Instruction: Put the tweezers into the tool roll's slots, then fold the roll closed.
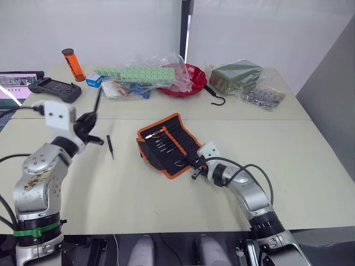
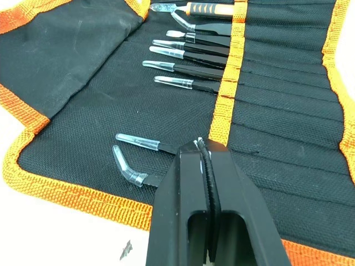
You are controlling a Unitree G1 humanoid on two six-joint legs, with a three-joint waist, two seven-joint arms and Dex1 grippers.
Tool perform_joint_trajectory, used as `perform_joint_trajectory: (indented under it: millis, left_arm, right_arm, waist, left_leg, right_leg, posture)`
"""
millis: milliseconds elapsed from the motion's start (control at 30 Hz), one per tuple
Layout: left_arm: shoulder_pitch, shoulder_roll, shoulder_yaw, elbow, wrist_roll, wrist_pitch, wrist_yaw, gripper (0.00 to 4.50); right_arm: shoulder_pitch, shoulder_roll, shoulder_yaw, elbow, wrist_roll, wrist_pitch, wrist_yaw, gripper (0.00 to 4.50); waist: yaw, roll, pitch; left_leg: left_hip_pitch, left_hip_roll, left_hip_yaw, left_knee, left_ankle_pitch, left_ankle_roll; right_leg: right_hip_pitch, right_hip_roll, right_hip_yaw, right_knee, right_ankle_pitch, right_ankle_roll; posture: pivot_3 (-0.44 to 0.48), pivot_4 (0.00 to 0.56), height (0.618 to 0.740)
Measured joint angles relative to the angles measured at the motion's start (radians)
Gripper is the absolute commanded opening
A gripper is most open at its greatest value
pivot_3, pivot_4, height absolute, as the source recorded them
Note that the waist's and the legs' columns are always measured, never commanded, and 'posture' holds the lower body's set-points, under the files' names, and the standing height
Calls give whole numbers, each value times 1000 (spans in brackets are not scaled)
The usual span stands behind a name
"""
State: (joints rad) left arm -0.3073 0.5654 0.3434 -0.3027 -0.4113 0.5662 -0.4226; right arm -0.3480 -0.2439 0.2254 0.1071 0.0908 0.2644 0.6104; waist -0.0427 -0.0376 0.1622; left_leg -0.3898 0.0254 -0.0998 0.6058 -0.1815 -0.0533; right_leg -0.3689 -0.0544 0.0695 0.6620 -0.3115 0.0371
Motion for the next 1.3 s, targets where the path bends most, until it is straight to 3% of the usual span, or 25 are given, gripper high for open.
perform_joint_trajectory:
  millis: [133, 400, 633, 900, 1300]
  left_arm:
    - [-85, 106, -175, -26, -61, 63, -198, 24]
    - [-205, 242, -453, 41, 5, 160, -388, 24]
    - [-362, 264, -678, 116, 108, 246, -511, 24]
    - [-464, 213, -759, 205, 147, 337, -554, 24]
    - [-481, 184, -802, 246, 227, 336, -580, 24]
  right_arm:
    - [8, 18, -6, -11, 0, -1, -24, 0]
    - [45, 23, -9, -56, 0, 0, -68, 0]
    - [64, 27, -10, -78, 0, 0, -100, 0]
    - [83, 30, -9, -97, 1, 0, -122, 0]
    - [89, 29, -10, -98, 1, 0, -133, 0]
  waist:
    - [-2, 1, 1]
    - [-1, 7, 5]
    - [4, 7, 6]
    - [4, 7, 7]
    - [7, 7, 7]
  left_leg:
    - [0, 1, 0, 0, 0, 0]
    - [-2, 1, 0, 0, 0, 0]
    - [-4, 0, 0, 1, 0, 0]
    - [-8, 0, -2, 2, 0, 0]
    - [-9, -1, -2, 3, 0, 0]
  right_leg:
    - [0, 1, 0, 1, 0, 1]
    - [-2, 2, 0, 0, -2, 4]
    - [-3, 2, 0, 0, -4, 7]
    - [-6, 2, 0, 1, -4, 7]
    - [-6, 1, 0, 1, -4, 8]
  posture:
    - [0, 150, 740]
    - [0, 150, 740]
    - [0, 150, 740]
    - [0, 150, 740]
    - [0, 150, 740]
